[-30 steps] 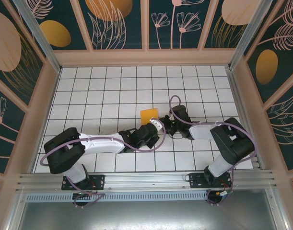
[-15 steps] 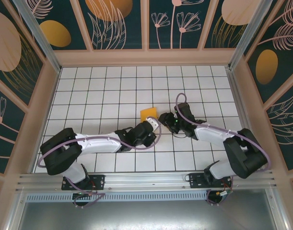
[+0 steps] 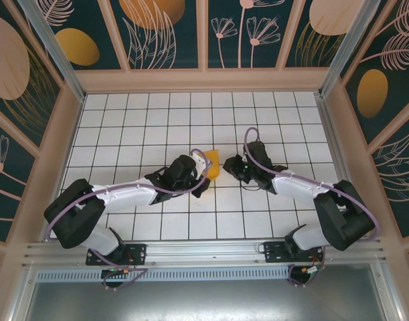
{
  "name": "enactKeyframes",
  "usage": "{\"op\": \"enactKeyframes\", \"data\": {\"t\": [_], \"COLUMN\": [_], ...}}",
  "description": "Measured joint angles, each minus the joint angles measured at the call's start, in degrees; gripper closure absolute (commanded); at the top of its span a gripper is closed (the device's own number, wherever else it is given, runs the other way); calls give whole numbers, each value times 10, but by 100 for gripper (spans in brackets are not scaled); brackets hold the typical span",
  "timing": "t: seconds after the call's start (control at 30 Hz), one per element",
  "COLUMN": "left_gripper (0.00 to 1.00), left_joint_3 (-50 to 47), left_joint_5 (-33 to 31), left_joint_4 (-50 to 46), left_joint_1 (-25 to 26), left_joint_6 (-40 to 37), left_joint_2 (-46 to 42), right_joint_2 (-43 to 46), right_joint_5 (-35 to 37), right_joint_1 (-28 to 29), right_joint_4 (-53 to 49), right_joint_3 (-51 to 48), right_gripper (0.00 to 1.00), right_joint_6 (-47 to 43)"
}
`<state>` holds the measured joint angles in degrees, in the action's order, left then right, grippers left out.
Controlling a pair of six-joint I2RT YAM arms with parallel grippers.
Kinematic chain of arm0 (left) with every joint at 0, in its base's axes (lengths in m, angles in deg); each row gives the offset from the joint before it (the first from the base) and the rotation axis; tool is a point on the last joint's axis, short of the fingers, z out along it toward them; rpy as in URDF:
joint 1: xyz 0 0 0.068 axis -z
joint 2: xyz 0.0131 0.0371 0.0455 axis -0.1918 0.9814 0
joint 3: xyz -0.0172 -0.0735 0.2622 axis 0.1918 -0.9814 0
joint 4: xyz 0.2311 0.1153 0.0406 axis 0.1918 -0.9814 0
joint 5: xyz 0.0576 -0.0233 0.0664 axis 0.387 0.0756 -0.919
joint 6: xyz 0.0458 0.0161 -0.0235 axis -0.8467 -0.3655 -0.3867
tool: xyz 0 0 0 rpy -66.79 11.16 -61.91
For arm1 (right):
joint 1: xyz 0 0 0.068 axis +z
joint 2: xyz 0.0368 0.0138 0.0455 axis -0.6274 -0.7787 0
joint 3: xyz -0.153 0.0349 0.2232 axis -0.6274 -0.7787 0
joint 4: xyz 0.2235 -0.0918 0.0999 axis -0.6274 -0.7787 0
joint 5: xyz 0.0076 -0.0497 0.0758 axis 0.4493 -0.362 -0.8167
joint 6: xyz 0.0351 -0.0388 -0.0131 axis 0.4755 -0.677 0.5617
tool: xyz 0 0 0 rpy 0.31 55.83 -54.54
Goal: Fold a paper plane with a square sheet of paper (pick it up from the middle)
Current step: Third fold the triangle at the center of the table.
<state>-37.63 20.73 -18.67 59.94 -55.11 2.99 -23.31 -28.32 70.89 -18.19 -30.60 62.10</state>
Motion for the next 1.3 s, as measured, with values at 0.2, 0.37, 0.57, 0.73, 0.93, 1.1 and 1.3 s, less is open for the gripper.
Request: {"op": "enactKeyframes", "data": {"t": [0.2, 0.37, 0.57, 0.73, 0.93, 1.1, 1.3], "left_gripper": [100, 100, 100, 100, 100, 99, 99], "left_joint_3": [-1, -1, -1, -1, 10, 21, 26], "left_joint_5": [33, 39, 36, 25, 6, -7, -14], "left_joint_4": [3, 3, 3, 0, -8, -16, -25], "left_joint_1": [-25, -25, -29, -31, -37, -42, -45], "left_joint_6": [6, 8, 9, 13, 17, 19, 23], "left_joint_2": [14, 26, 29, 42, 61, 73, 74], "right_joint_2": [-75, -156, -245, -287, -301, -301, -301], "right_joint_5": [-21, -37, -41, -34, -26, -26, -26], "right_joint_1": [3, 3, 3, 3, 3, 3, 3], "right_joint_4": [0, -5, -35, -65, -91, -92, -92], "right_joint_3": [64, 122, 199, 243, 256, 256, 256], "right_gripper": [85, 87, 87, 87, 87, 87, 86], "right_joint_6": [-33, -60, -104, -143, -183, -201, -216]}}
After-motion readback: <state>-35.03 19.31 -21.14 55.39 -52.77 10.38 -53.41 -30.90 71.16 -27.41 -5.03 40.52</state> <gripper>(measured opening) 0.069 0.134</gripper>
